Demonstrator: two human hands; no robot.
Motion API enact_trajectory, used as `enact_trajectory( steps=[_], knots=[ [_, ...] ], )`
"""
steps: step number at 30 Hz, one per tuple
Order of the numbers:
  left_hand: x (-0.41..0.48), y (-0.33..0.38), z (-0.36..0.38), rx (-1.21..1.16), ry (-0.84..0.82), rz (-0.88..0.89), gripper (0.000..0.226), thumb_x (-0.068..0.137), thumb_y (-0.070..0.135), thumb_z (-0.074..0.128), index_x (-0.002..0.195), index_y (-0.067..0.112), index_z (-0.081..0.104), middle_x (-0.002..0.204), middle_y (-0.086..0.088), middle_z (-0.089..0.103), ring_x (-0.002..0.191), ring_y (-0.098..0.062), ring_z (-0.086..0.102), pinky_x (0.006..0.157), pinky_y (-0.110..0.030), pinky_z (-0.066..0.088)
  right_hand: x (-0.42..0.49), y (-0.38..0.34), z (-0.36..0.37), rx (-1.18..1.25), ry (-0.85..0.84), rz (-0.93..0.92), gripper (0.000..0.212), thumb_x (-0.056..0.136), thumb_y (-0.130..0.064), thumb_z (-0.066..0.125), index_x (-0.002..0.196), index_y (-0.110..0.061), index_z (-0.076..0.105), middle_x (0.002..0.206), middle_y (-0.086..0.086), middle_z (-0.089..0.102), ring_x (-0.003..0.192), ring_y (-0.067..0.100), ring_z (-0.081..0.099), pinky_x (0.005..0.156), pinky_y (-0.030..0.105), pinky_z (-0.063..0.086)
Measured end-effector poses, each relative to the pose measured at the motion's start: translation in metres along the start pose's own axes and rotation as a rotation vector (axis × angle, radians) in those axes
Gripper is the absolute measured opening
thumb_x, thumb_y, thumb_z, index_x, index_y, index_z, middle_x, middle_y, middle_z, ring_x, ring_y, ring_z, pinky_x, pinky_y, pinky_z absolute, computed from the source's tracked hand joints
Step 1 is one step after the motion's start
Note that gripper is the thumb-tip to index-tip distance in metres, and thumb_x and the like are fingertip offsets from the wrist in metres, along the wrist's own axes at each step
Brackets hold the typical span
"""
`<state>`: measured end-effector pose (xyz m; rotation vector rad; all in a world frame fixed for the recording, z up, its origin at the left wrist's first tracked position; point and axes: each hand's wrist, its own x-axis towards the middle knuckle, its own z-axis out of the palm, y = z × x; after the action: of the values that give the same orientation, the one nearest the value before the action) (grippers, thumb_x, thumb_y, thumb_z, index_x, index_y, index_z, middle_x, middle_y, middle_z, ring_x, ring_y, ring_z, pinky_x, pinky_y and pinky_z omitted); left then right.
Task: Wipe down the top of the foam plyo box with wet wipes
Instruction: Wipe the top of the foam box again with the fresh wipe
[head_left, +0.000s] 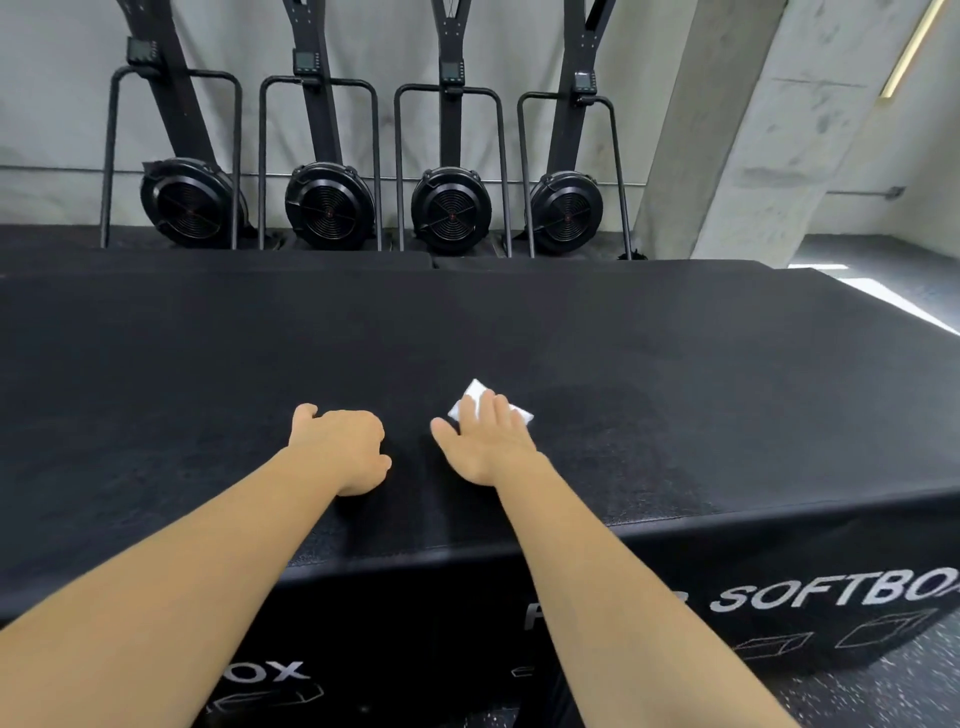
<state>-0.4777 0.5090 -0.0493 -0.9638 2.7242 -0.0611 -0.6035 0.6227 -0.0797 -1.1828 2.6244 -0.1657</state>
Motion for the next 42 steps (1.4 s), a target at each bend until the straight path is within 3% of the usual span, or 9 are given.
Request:
enact_trajectory(
  steps=[4,7,11,14,17,24,32,38,42],
  knots=[
    [0.000,0.003,0.000,0.009,-0.001,-0.010,0.018,0.097,0.036,0.042,0.089,0.026,0.054,0.099,0.008,0.063,0.103,-0.016,0.057,0.114,-0.042,0.012,0.006,0.000,-0.001,0.037,-0.043,-0.102,0.060,0.104,-0.048,0.017,0.157,-0.019,0.013,0.164,0.005,0.003,0.150,0.024,-0.001,0.121,0.041,0.006],
    [0.002,0.002,0.001,0.022,-0.010,-0.014,0.019,0.098,0.036,0.041,0.090,0.025,0.054,0.100,0.007,0.064,0.103,-0.017,0.057,0.114,-0.043,0.011,0.019,0.023,-0.007,0.035,-0.031,-0.106,0.052,0.104,-0.042,0.019,0.151,-0.022,0.024,0.158,0.006,0.016,0.144,0.025,0.015,0.118,0.042,0.018],
    [0.003,0.002,0.003,0.036,-0.012,-0.016,0.018,0.099,0.037,0.040,0.090,0.025,0.050,0.098,0.008,0.063,0.104,-0.017,0.057,0.115,-0.043,0.010,0.039,0.068,-0.021,0.002,0.019,0.016,0.051,0.102,-0.036,0.020,0.146,-0.015,0.034,0.152,0.012,0.025,0.135,0.031,0.027,0.112,0.046,0.028],
    [0.004,0.000,0.005,0.053,-0.018,-0.003,0.019,0.099,0.040,0.038,0.100,0.026,0.052,0.109,0.009,0.061,0.111,-0.017,0.055,0.115,-0.043,0.010,0.046,0.104,-0.032,0.020,-0.006,0.122,0.057,0.106,-0.041,0.022,0.156,-0.015,0.020,0.162,0.016,0.012,0.147,0.035,0.014,0.118,0.048,0.014],
    [0.005,-0.001,0.005,0.041,-0.016,-0.004,0.024,0.099,0.040,0.038,0.109,0.027,0.055,0.114,0.010,0.061,0.113,-0.015,0.055,0.115,-0.043,0.008,0.048,0.137,-0.041,-0.019,0.050,0.193,0.049,0.102,-0.032,0.021,0.146,-0.013,0.033,0.146,0.014,0.031,0.131,0.032,0.030,0.111,0.045,0.028],
    [0.007,0.001,-0.001,0.018,0.011,-0.034,0.021,0.096,0.042,0.043,0.098,0.028,0.058,0.096,0.010,0.066,0.101,-0.013,0.059,0.115,-0.043,0.011,0.041,0.152,-0.049,0.053,0.030,0.308,0.057,0.101,-0.044,0.020,0.152,-0.018,0.024,0.155,0.009,0.023,0.141,0.027,0.020,0.115,0.046,0.021],
    [0.038,0.043,-0.013,-0.072,0.158,-0.036,0.044,0.100,0.050,0.028,0.128,0.026,0.052,0.115,0.006,0.059,0.115,-0.017,0.051,0.112,-0.041,0.019,0.025,0.083,-0.023,-0.002,0.042,0.099,0.065,0.102,-0.051,0.021,0.153,-0.011,0.022,0.151,0.010,0.026,0.138,0.026,0.022,0.117,0.041,0.019],
    [0.073,0.068,-0.013,-0.157,0.236,-0.077,0.034,0.100,0.040,0.024,0.114,0.019,0.047,0.103,0.005,0.049,0.108,-0.016,0.048,0.097,-0.036,0.031,0.039,0.044,-0.011,-0.006,-0.045,-0.082,0.062,0.105,-0.046,0.019,0.158,-0.016,0.009,0.164,0.008,0.002,0.150,0.025,0.000,0.123,0.042,0.006],
    [0.094,0.064,-0.009,-0.192,0.268,-0.137,0.047,0.101,0.044,0.020,0.136,0.018,0.037,0.120,0.001,0.049,0.119,-0.018,0.044,0.103,-0.038,0.030,0.052,0.052,-0.011,-0.019,-0.068,-0.139,0.060,0.106,-0.046,0.015,0.159,-0.023,0.000,0.166,0.004,-0.010,0.152,0.021,-0.011,0.124,0.039,-0.001]
  ],
)
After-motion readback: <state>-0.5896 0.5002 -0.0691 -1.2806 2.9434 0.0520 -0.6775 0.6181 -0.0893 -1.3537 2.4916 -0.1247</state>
